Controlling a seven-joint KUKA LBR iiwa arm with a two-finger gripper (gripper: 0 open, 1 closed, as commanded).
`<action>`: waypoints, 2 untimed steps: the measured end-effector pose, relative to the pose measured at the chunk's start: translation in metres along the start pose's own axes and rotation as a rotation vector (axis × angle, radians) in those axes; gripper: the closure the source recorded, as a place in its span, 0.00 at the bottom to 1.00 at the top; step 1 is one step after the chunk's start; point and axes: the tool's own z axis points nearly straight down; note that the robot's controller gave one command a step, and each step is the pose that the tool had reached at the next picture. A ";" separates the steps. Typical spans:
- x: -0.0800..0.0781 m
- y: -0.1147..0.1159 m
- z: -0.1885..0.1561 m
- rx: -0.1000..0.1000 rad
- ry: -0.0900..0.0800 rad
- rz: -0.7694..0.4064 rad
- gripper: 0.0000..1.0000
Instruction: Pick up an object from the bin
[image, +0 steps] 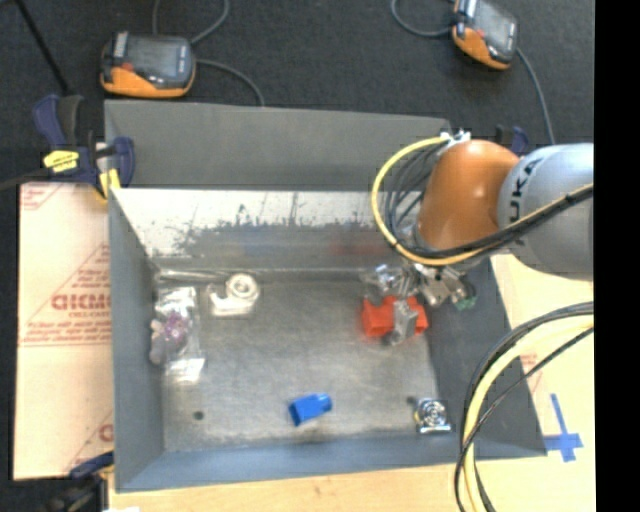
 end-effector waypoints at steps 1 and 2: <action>0.035 -0.012 -0.025 -0.003 0.004 0.110 1.00; 0.035 -0.011 -0.024 -0.005 0.006 0.108 0.00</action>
Offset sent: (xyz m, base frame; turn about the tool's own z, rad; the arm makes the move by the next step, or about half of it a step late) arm -0.0285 -0.0229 0.0224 0.1099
